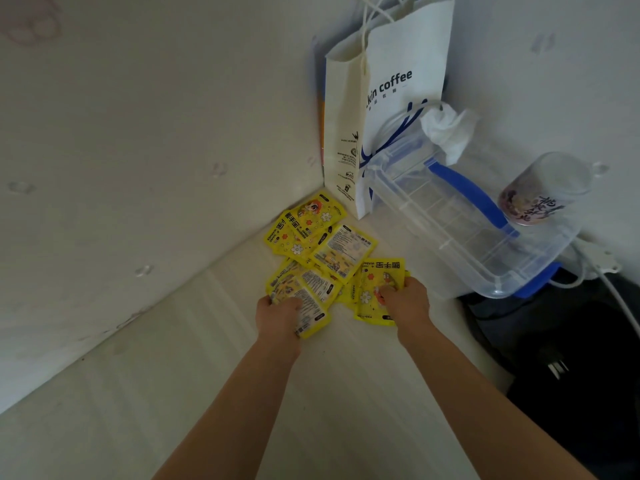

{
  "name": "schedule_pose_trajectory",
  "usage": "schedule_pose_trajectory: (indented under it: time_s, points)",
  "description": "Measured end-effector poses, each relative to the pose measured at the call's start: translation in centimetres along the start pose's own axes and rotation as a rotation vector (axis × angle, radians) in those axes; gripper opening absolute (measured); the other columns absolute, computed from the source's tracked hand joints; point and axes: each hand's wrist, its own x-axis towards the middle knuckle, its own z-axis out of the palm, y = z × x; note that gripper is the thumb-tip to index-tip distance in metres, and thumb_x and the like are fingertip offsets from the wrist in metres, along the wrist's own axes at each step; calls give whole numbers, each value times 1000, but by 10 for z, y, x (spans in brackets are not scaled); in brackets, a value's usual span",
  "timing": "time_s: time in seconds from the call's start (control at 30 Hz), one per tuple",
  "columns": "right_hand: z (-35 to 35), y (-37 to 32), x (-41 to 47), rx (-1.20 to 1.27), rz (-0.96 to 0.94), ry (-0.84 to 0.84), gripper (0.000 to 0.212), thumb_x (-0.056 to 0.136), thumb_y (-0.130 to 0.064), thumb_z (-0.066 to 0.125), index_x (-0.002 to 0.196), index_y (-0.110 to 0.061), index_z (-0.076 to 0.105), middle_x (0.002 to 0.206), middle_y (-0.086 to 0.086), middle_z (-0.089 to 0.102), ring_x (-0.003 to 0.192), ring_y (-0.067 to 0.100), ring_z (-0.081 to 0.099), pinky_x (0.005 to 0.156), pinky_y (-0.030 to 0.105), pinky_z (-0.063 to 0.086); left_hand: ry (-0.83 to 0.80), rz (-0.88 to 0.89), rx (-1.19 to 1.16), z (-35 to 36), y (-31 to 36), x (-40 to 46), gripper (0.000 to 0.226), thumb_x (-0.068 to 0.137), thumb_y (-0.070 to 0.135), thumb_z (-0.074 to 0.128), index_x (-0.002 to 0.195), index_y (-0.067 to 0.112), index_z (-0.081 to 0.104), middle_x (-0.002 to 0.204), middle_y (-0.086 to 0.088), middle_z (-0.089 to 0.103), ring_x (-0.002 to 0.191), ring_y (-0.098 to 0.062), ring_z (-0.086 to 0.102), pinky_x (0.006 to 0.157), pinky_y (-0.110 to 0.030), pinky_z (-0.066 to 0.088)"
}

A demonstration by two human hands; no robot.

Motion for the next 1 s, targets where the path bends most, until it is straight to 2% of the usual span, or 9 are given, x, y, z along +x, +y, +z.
schedule_pose_trajectory:
  time_s: [0.07, 0.13, 0.33, 0.43, 0.6, 0.77, 0.87, 1.0]
  points:
    - [-2, 0, -4, 31, -1, -15, 4, 82, -16, 59, 86, -17, 60, 97, 14, 68, 97, 34, 63, 66, 33, 50, 6, 9, 20, -6, -2, 1, 39, 83, -8, 57, 119, 5, 49, 105, -20, 64, 82, -37, 67, 75, -52, 57]
    - [-4, 1, -8, 46, -7, -27, 14, 84, -14, 58, 97, -13, 62, 99, 14, 68, 89, 30, 66, 60, 29, 49, 14, 17, 40, -13, -4, 1, 38, 83, -7, 58, 117, 7, 48, 103, -19, 63, 81, -36, 68, 73, -50, 58]
    - [-11, 7, -17, 91, -5, -35, 19, 85, -12, 59, 103, -12, 60, 100, 11, 68, 87, 28, 68, 65, 38, 58, 14, 29, 65, -31, -8, -2, 34, 85, -5, 58, 114, 10, 47, 95, -15, 63, 75, -32, 66, 72, -48, 58]
    - [-17, 11, -24, 88, -19, -42, 16, 87, -12, 56, 102, -12, 59, 97, 9, 68, 83, 26, 68, 68, 40, 57, 7, 46, 64, -41, -10, -3, 35, 85, -5, 59, 116, 8, 48, 101, -18, 64, 81, -35, 67, 76, -52, 57]
    - [-27, 23, -35, 107, -23, -70, 26, 84, -12, 58, 110, -14, 58, 105, 11, 67, 91, 30, 66, 73, 41, 56, -11, 34, 9, -60, -11, -4, 42, 85, -3, 64, 124, 0, 48, 113, -25, 63, 93, -40, 67, 84, -57, 54]
    - [-37, 18, -42, 196, -46, -79, 18, 86, -8, 59, 103, -13, 60, 99, 8, 67, 90, 28, 67, 68, 33, 53, -78, 63, -33, -68, 4, 0, 41, 86, -2, 64, 124, -4, 49, 114, -25, 64, 89, -37, 67, 83, -54, 54]
    - [-32, 5, -41, 257, -58, -90, 13, 86, -7, 60, 95, -17, 58, 99, 9, 67, 89, 28, 67, 77, 40, 56, -130, 79, -49, -63, 20, 10, 46, 85, 1, 67, 127, -4, 48, 118, -25, 64, 97, -40, 67, 80, -54, 56]
    - [-13, -16, -33, 351, -1, -156, 19, 85, -4, 61, 83, -23, 57, 96, 10, 68, 88, 27, 68, 87, 51, 55, -202, 71, -59, -40, 47, 26, 54, 82, 1, 70, 130, 0, 46, 119, -24, 64, 97, -40, 68, 67, -56, 58]
